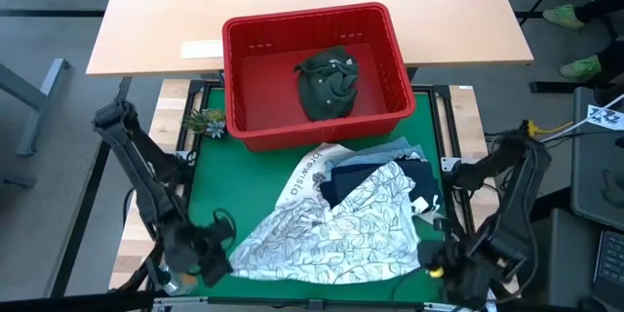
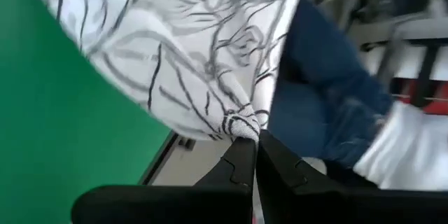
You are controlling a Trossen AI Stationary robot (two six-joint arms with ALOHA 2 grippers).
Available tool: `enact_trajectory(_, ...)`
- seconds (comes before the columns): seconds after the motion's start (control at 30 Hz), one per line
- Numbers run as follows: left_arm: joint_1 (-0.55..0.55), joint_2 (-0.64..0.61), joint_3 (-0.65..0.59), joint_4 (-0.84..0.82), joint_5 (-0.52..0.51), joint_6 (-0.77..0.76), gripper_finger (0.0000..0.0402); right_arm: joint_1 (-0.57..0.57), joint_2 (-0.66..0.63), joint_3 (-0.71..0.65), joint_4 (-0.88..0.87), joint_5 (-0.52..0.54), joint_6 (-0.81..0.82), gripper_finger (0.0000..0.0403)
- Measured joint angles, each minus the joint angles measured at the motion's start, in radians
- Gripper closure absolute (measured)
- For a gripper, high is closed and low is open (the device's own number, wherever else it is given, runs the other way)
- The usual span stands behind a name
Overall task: Fold laundry
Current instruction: Fold the patterned white shirt
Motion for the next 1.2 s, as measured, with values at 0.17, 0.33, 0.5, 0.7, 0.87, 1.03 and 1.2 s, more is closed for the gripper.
enact_trajectory(0.17, -0.045, 0.131, 0.000, 0.073, 0.058, -0.118, 0.0401, 0.000, 0.091, 0.000, 0.008, -0.107, 0.025, 0.0397)
enact_trajectory(0.33, -0.056, 0.237, 0.000, 0.195, 0.129, -0.180, 0.0401, 0.000, 0.169, 0.000, 0.020, -0.208, 0.026, 0.0397)
enact_trajectory(0.5, -0.055, 0.291, 0.000, 0.296, 0.184, -0.208, 0.0401, 0.000, 0.226, 0.000, 0.085, -0.315, 0.026, 0.0397)
enact_trajectory(0.7, -0.055, 0.302, 0.000, 0.322, 0.183, -0.208, 0.0401, 0.000, 0.273, 0.000, 0.101, -0.351, 0.023, 0.0397)
enact_trajectory(0.87, -0.055, 0.302, 0.000, 0.321, 0.174, -0.208, 0.0379, 0.000, 0.289, 0.000, 0.107, -0.357, 0.018, 0.0397)
enact_trajectory(1.03, -0.055, 0.302, 0.000, 0.320, 0.175, -0.206, 0.0341, 0.000, 0.289, 0.000, 0.119, -0.354, 0.018, 0.0397)
enact_trajectory(1.2, -0.054, 0.302, 0.000, 0.316, 0.174, -0.166, 0.0305, 0.000, 0.289, 0.000, 0.119, -0.347, 0.017, 0.0385)
